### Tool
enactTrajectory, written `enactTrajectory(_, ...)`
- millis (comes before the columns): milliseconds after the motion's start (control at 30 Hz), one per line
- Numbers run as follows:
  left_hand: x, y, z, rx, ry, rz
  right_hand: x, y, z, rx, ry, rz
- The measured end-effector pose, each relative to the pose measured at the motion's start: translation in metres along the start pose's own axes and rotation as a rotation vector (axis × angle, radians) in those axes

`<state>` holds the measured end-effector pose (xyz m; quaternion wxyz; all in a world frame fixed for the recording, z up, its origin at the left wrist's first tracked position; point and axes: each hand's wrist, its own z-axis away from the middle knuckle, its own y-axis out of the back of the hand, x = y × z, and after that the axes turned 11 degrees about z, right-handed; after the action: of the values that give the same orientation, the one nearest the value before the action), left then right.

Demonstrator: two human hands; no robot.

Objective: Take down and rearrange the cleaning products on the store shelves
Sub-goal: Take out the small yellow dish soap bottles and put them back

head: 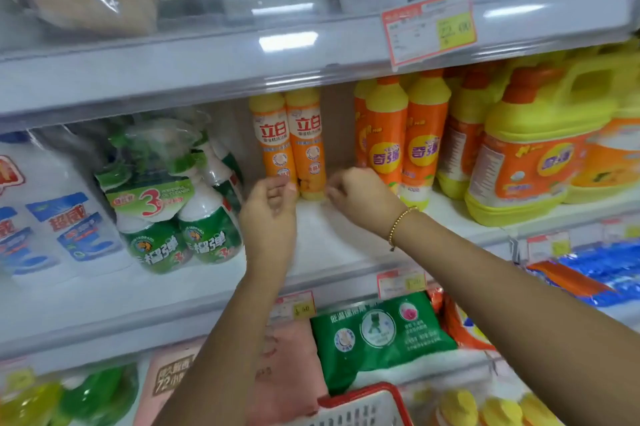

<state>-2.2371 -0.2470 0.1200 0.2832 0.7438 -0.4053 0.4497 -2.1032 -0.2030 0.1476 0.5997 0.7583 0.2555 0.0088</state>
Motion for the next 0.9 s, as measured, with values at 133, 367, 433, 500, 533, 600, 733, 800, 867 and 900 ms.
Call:
enactTrajectory(133,0.019,-0.005,0.095,-0.224,0.06,0.137,0.042,0.047,0.086,-0.01,0.005,-0.099)
enactTrajectory(367,-0.046,-0.071,0.208,-0.797,0.4,-0.128,0.165,0.024,0.218,-0.103,-0.295,-0.132)
enactTrajectory(433,-0.076,-0.092,0.228,-0.925,0.484,-0.248,0.193,0.001,0.249,-0.184,-0.38,-0.115)
enactTrajectory(500,-0.096,-0.108,0.243,-0.965,0.497,-0.337,0.21,-0.023,0.273,-0.272,-0.432,-0.104)
enactTrajectory(533,-0.102,-0.115,0.25,-0.968,0.504,-0.356,0.214,-0.034,0.282,-0.306,-0.443,-0.108)
enactTrajectory(600,-0.112,-0.125,0.261,-0.958,0.52,-0.384,0.218,-0.053,0.293,-0.352,-0.442,-0.122)
enactTrajectory(733,-0.123,-0.134,0.274,-0.823,0.532,-0.391,0.215,-0.084,0.298,-0.443,-0.401,-0.106)
enactTrajectory(800,-0.127,-0.134,0.277,-0.787,0.537,-0.415,0.214,-0.097,0.298,-0.483,-0.37,-0.05)
enactTrajectory(867,-0.135,-0.131,0.279,-0.757,0.552,-0.393,0.213,-0.109,0.298,-0.489,-0.37,-0.038)
enactTrajectory(900,-0.138,-0.13,0.28,-0.733,0.574,-0.358,0.213,-0.114,0.299,-0.478,-0.379,-0.046)
